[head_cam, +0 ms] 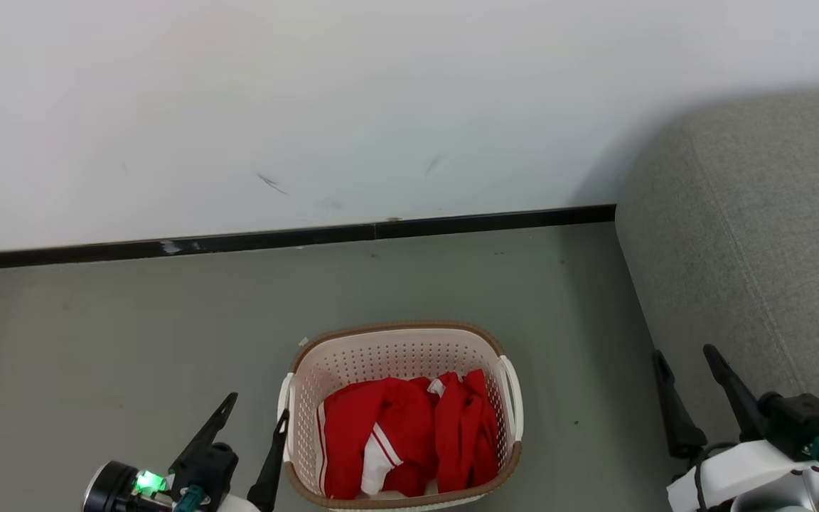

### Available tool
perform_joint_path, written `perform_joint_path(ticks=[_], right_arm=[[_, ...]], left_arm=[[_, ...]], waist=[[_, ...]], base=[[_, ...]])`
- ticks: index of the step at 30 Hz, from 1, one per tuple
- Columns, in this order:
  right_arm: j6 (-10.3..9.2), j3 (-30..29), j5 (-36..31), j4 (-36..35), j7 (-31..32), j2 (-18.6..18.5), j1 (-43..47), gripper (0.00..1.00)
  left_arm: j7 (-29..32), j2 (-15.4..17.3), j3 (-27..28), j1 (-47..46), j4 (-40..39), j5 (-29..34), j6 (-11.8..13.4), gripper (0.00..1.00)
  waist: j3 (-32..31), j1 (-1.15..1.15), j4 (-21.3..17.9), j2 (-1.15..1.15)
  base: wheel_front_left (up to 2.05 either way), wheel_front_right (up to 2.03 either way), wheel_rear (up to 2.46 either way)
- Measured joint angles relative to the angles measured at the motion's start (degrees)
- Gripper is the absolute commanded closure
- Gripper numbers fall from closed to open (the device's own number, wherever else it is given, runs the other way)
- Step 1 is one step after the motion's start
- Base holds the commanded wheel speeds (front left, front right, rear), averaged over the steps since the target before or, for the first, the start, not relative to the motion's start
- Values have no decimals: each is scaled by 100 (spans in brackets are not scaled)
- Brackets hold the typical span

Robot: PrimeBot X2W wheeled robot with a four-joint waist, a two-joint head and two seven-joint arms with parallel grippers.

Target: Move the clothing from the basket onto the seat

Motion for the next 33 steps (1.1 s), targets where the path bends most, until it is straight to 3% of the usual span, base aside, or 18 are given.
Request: perform_joint_path(ticks=[10,18,33], right_arm=[[0,-152,-12,-381,0,9,193,0],[0,125,280,-617,-1,18,158,0],[0,316,537,-892,-2,15,-511,0]], left_arm=[[108,-34,-576,-728,330,414,-363,0],[258,-78,-734,-1371,604,606,-517,0],[410,-13,-701,-2238,1216,805,-524,0]], waist=[[472,0,-161,0],[938,0,-320,0],[1985,-1,-687,0]], base=[[0,0,0],[0,0,0],[0,0,0]])
